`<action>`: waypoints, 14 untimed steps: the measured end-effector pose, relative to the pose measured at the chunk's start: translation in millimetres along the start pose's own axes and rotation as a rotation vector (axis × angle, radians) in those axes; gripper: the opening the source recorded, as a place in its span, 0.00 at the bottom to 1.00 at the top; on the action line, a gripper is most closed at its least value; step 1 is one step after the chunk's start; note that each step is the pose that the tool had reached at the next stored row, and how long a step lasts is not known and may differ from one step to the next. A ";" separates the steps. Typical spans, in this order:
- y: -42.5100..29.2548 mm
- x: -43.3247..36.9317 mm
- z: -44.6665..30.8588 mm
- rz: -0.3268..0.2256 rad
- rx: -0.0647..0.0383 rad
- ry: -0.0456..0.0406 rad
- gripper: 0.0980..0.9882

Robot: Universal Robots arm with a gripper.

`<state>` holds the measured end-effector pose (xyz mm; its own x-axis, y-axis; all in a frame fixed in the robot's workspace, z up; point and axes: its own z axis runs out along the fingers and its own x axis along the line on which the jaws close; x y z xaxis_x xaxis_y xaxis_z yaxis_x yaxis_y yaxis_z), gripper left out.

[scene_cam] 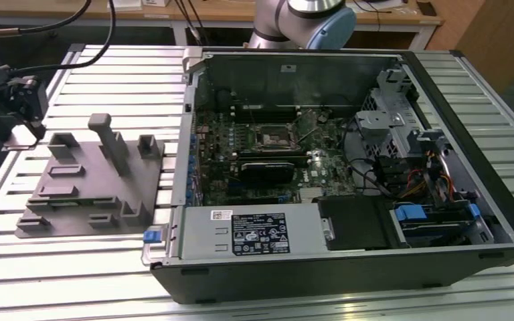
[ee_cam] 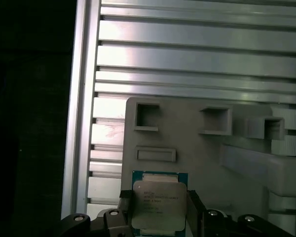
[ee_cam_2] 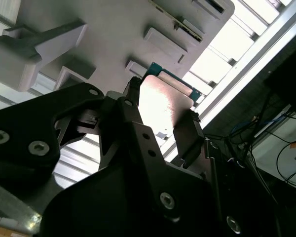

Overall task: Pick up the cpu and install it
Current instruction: 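Pick up the cpu and move it towards the insertion slot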

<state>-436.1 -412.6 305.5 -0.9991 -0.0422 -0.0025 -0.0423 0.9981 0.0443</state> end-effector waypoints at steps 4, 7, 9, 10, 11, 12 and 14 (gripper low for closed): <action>0.2 0.0 -5.4 0.000 -0.001 0.0000 0.48; 0.5 -0.1 -10.2 0.000 -0.001 -0.0001 0.48; 0.6 -0.1 -13.7 0.000 -0.001 -0.0001 0.48; 0.7 -0.1 -15.8 0.000 -0.001 0.0000 0.48; 0.8 -0.1 -18.0 0.000 -0.001 -0.0001 0.48; 0.9 -0.1 -20.3 0.000 -0.001 0.0000 0.48; 1.1 -0.1 -25.4 0.000 -0.001 -0.0002 0.48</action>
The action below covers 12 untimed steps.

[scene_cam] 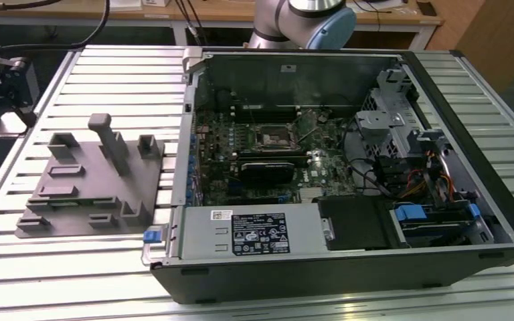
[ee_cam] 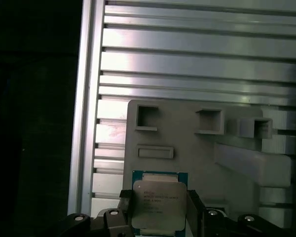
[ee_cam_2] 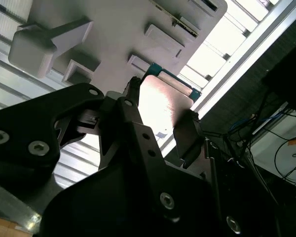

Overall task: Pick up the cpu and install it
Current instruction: 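Pick up the cpu and move it towards the insertion slot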

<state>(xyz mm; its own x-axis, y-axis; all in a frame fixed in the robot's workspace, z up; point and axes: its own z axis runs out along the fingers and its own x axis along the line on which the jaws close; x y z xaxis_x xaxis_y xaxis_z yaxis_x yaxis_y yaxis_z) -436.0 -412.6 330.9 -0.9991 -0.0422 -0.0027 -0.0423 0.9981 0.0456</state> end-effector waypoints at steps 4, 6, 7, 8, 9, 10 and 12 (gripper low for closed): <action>0.6 0.0 -10.7 0.000 0.000 0.0002 0.48; 1.0 0.0 -16.2 0.000 0.000 0.0001 0.48; 1.2 -0.1 -19.2 0.000 0.000 0.0001 0.48; 1.4 -0.1 -22.6 0.000 0.000 0.0001 0.48; 1.6 -0.1 -25.7 0.001 0.000 0.0001 0.48; 1.8 -0.1 -28.8 0.001 0.000 0.0000 0.48; 2.2 -0.1 -35.1 0.001 0.000 0.0001 0.48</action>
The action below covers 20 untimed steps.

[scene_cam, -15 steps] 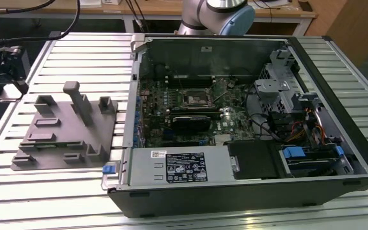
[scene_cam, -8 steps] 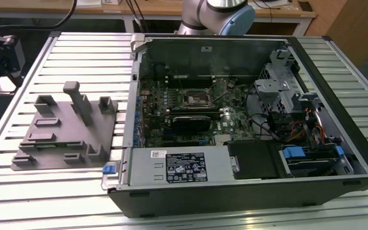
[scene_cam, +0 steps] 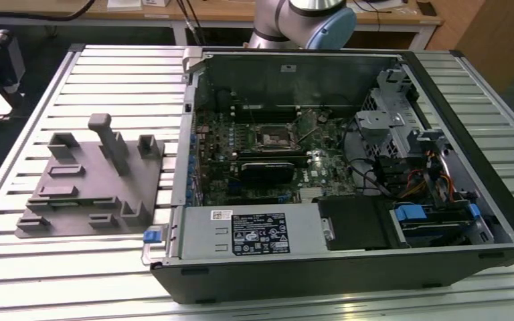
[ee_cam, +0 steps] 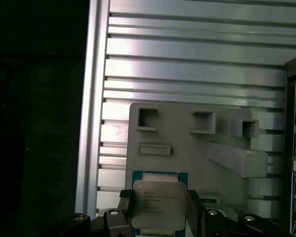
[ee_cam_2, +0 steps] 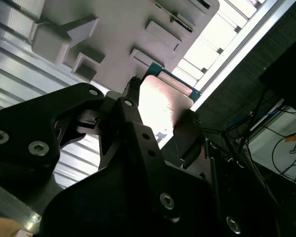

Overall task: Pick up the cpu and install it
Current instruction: 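Pick up the cpu and move it towards the insertion slot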

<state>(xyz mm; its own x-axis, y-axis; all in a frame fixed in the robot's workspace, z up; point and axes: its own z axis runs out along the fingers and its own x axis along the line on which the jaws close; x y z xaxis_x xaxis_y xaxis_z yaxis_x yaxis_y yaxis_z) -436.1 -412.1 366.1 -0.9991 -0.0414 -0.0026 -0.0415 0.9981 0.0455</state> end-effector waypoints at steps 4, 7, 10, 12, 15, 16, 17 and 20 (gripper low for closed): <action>0.8 0.0 -13.8 0.000 0.000 -0.0001 0.48; 1.3 0.0 -24.0 0.000 0.000 0.0000 0.48; 1.7 -0.1 -31.4 0.000 -0.001 0.0000 0.48; 1.7 -1.7 -31.7 0.000 -0.001 -0.0003 0.48; 1.4 -8.0 -31.9 0.000 -0.003 -0.0002 0.48; 1.3 -10.4 -31.9 0.000 -0.003 -0.0002 0.48; 1.2 -12.5 -31.8 0.000 -0.003 -0.0002 0.48; 1.0 -18.4 -31.9 0.000 -0.004 -0.0002 0.48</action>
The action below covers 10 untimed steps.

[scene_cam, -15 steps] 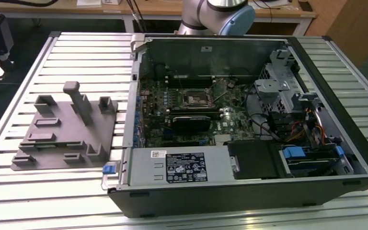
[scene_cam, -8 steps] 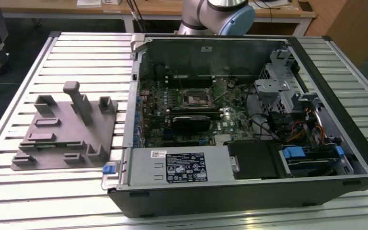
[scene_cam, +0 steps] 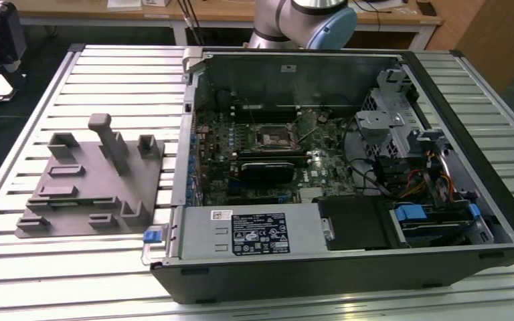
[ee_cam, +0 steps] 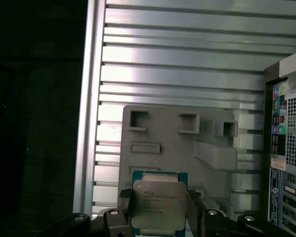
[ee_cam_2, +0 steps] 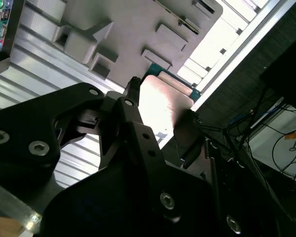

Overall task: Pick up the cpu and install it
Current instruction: 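Pick up the cpu and move it towards the insertion slot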

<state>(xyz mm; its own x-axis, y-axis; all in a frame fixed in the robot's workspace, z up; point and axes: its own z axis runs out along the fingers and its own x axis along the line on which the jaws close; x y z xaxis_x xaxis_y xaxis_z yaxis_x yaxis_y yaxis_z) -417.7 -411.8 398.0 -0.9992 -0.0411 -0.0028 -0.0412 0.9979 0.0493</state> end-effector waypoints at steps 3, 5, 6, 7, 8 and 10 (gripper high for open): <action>-0.2 -4.1 0.0 0.000 0.000 0.0000 0.48; -0.3 -6.8 0.0 0.000 0.000 -0.0001 0.48; -0.3 -8.0 0.0 0.000 0.000 -0.0001 0.48; -0.4 -9.2 0.0 0.000 -0.001 0.0000 0.48; -0.4 -10.4 0.0 0.000 -0.001 0.0000 0.48; -0.5 -12.5 0.0 0.000 -0.002 0.0000 0.48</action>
<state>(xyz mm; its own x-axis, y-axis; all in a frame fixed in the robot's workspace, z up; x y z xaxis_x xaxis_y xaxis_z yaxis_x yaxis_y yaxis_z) -405.2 -411.8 398.0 -0.9992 -0.0411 -0.0028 -0.0412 0.9978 0.0514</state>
